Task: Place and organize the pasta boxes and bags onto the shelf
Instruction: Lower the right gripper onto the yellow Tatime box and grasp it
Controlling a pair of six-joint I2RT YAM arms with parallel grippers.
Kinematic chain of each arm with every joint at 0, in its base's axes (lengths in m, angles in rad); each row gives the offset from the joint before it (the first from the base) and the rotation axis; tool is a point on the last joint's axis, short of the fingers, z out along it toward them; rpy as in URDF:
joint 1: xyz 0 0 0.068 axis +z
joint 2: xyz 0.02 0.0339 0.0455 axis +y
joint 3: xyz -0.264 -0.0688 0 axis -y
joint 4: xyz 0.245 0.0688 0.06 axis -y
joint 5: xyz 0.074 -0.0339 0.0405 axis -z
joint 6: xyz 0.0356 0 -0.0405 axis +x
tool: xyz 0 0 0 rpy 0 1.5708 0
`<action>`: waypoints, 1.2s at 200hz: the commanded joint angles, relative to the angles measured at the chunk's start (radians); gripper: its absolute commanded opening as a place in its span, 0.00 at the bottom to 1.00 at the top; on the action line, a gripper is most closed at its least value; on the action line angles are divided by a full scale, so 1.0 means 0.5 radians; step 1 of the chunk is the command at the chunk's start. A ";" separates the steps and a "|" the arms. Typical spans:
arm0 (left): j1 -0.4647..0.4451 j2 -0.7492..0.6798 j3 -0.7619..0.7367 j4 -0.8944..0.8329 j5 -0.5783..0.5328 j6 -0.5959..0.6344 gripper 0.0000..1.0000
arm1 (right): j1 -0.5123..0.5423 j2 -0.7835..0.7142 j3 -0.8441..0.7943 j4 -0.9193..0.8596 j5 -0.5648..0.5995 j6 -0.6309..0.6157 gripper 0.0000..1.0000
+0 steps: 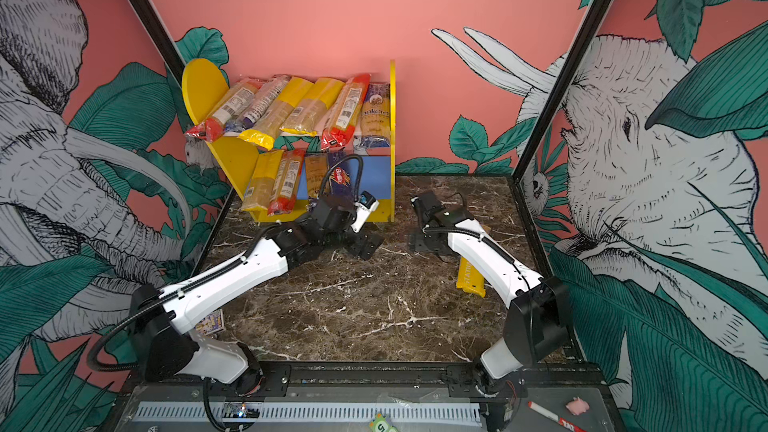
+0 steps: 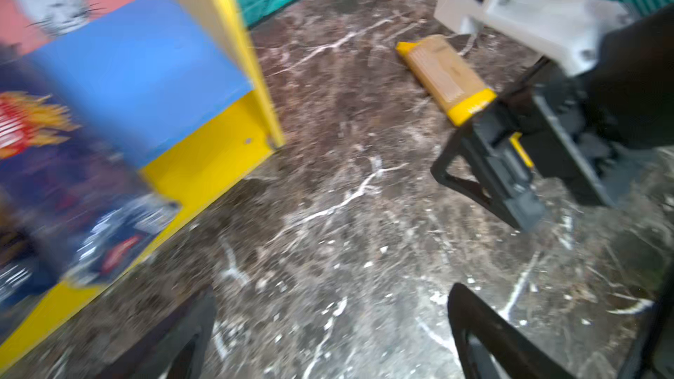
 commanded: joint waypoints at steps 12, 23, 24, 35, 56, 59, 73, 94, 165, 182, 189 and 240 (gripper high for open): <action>-0.013 0.062 0.125 0.077 0.041 -0.004 1.00 | -0.089 -0.068 -0.234 -0.110 0.105 0.229 0.99; -0.014 0.082 0.147 0.068 0.043 0.009 1.00 | -0.146 -0.076 -0.343 -0.065 0.080 0.265 0.99; -0.013 0.083 0.148 0.066 0.044 0.009 1.00 | -0.154 -0.079 -0.350 -0.059 0.079 0.266 0.99; -0.015 0.092 0.160 0.059 0.039 0.024 1.00 | -0.205 -0.098 -0.448 0.007 0.062 0.269 0.99; -0.016 0.115 0.179 0.055 0.020 0.041 1.00 | -0.310 -0.121 -0.567 0.120 0.034 0.238 0.99; -0.016 0.123 0.185 0.053 0.017 0.041 1.00 | -0.327 -0.119 -0.576 0.130 0.028 0.229 0.99; -0.016 0.159 0.244 0.022 0.031 0.029 1.00 | -0.397 -0.109 -0.594 0.153 0.000 0.183 0.99; -0.016 0.189 0.295 -0.009 0.067 0.018 1.00 | -0.496 -0.097 -0.654 0.302 -0.138 0.081 0.99; -0.016 0.125 0.269 -0.061 -0.028 0.022 1.00 | -0.815 0.057 -0.648 0.374 -0.208 -0.185 0.99; -0.016 0.118 0.271 -0.070 -0.037 0.025 1.00 | -0.842 0.108 -0.648 0.387 -0.246 -0.228 0.99; -0.016 0.118 0.271 -0.073 -0.039 0.028 1.00 | -0.853 0.136 -0.639 0.381 -0.263 -0.243 0.99; -0.016 0.103 0.259 -0.080 -0.063 0.050 0.99 | -0.873 0.305 -0.610 0.391 -0.434 -0.351 0.99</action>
